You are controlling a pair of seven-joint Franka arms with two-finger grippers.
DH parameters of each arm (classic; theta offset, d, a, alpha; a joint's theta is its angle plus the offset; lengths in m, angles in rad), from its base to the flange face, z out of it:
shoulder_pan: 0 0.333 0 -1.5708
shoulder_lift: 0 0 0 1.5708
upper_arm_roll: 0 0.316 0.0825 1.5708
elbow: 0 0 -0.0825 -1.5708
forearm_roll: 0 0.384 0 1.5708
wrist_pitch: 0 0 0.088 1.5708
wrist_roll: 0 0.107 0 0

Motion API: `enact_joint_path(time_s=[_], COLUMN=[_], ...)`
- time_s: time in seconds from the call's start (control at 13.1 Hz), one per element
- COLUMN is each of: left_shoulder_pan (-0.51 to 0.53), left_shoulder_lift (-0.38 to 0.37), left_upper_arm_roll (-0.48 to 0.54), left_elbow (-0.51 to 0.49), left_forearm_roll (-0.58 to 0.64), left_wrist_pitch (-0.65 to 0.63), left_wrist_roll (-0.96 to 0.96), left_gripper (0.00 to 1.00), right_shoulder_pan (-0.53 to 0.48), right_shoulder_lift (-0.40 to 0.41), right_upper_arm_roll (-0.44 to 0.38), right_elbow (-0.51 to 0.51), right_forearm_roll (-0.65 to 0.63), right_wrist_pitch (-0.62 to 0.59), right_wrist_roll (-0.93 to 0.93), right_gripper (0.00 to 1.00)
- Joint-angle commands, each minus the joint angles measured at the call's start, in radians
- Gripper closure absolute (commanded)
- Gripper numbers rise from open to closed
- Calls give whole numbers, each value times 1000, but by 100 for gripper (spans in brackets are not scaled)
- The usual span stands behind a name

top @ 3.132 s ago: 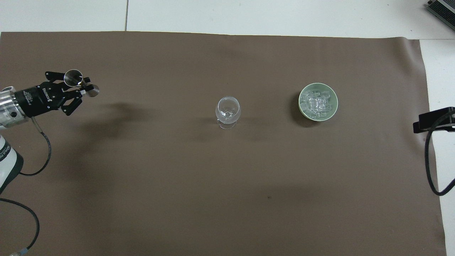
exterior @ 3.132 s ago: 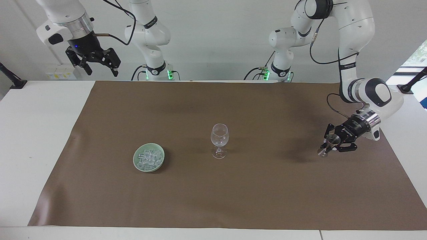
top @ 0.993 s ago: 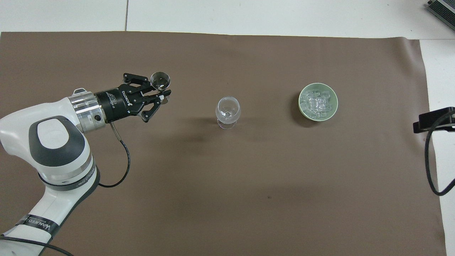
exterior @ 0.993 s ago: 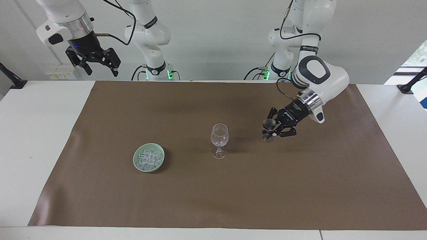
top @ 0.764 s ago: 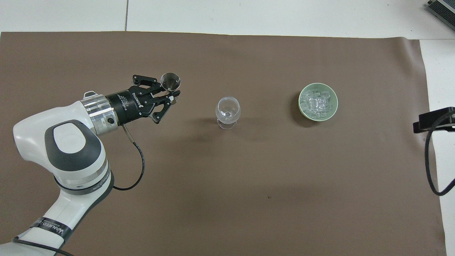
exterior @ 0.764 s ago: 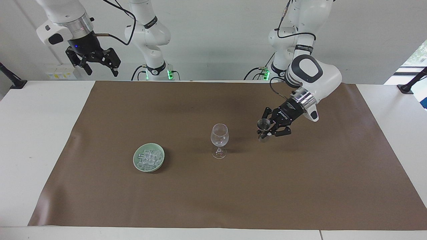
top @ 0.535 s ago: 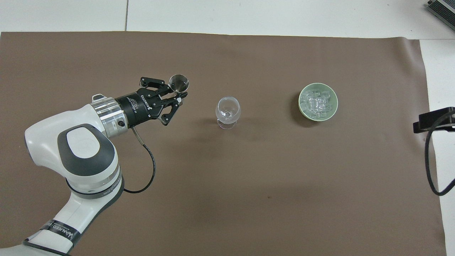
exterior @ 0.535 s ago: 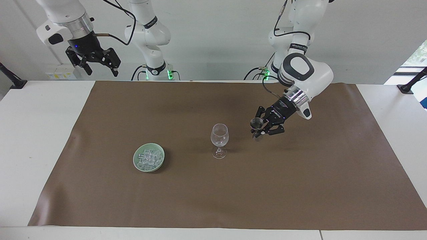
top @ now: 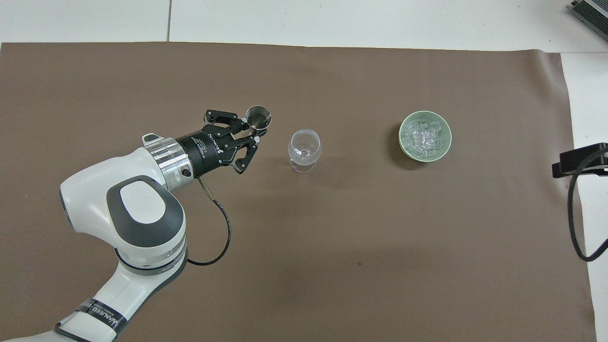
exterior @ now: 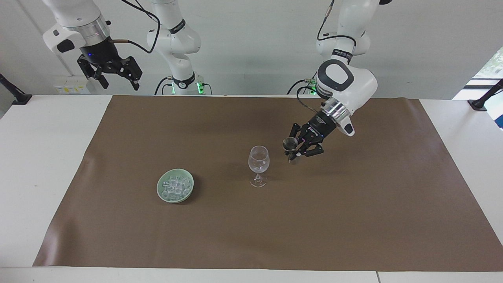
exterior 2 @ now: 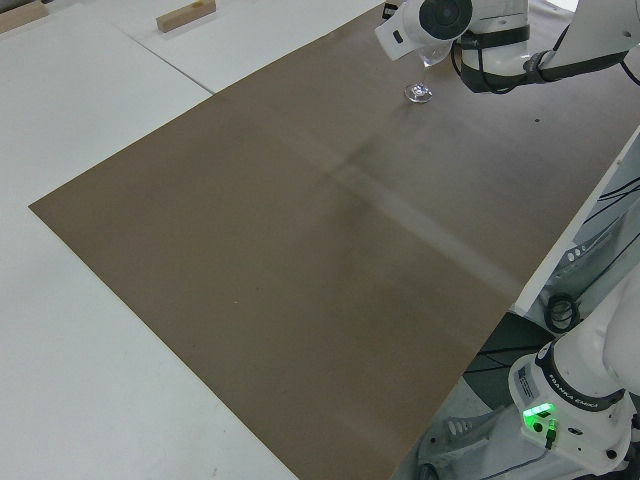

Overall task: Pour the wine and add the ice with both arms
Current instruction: 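Carry the silver object with the left gripper to the glass rim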

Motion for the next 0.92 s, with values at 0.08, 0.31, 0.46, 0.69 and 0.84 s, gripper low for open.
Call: enact_joint_path(time_s=[0.08,0.31,0.46,0.69,0.84], left_shoulder_pan=[8,8,8,8,8], left_shoulder_lift=[18,27,39,76,84], left_upper_arm_roll=[-62,-80,-91,-122,-123], left_elbow=[14,20,39,72,85], left_forearm_roll=[-15,-11,-6,12,52], left_wrist_pitch=[81,106,124,204,210], left_wrist_roll=[1,3,3,3,3], left_gripper=[100,100,100,100,100], right_shoulder_pan=[-4,-4,-4,-4,-4], right_shoulder_lift=[1,0,0,0,1], right_upper_arm_roll=[-1,-1,-1,-1,-1], right_elbow=[11,11,8,8,11], right_forearm_roll=[19,19,19,19,19], right_wrist_pitch=[-19,-19,-19,-19,-19], right_wrist_roll=[-16,-16,-16,-16,-16], right_gripper=[0,0,0,0,0])
